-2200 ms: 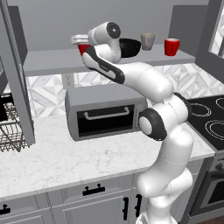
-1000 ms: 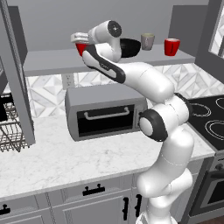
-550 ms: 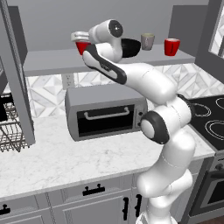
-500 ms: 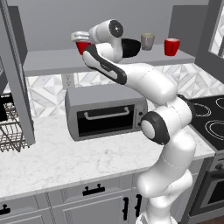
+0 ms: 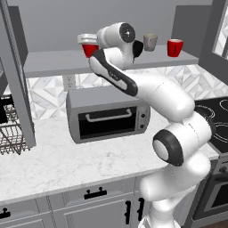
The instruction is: Gather all objects into one cabinet and sort the glasses and bowls to opposite sides.
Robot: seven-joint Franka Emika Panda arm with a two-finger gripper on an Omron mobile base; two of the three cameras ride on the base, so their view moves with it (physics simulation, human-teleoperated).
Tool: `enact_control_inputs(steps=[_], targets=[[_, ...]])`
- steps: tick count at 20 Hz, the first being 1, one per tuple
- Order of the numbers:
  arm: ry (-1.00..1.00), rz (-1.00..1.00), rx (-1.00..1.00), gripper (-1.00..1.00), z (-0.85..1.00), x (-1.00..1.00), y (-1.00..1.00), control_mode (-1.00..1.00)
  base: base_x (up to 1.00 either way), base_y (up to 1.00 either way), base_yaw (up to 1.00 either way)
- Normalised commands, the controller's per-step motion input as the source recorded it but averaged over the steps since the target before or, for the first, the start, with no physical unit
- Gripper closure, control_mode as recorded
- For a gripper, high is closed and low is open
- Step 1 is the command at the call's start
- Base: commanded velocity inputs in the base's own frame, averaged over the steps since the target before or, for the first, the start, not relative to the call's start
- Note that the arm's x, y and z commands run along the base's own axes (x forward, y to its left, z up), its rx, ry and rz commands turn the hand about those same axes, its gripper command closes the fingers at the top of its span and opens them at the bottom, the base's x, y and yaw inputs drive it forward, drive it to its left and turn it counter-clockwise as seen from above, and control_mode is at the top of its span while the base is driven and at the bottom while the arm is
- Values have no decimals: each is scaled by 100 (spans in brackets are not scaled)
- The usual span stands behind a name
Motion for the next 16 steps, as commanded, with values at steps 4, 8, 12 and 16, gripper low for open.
enact_control_inputs(steps=[4, 8, 12, 16], targets=[[-7, -5, 3, 100, 4, -74, -51, -100, 0, 0, 0], [-7, -8, 1, 100, 11, -63, -56, -100, 0, 0, 0], [-12, -6, 0, 100, 39, -62, -42, -100, 0, 0, 0], [-12, -1, -2, 100, 45, -68, -33, -100, 0, 0, 0]])
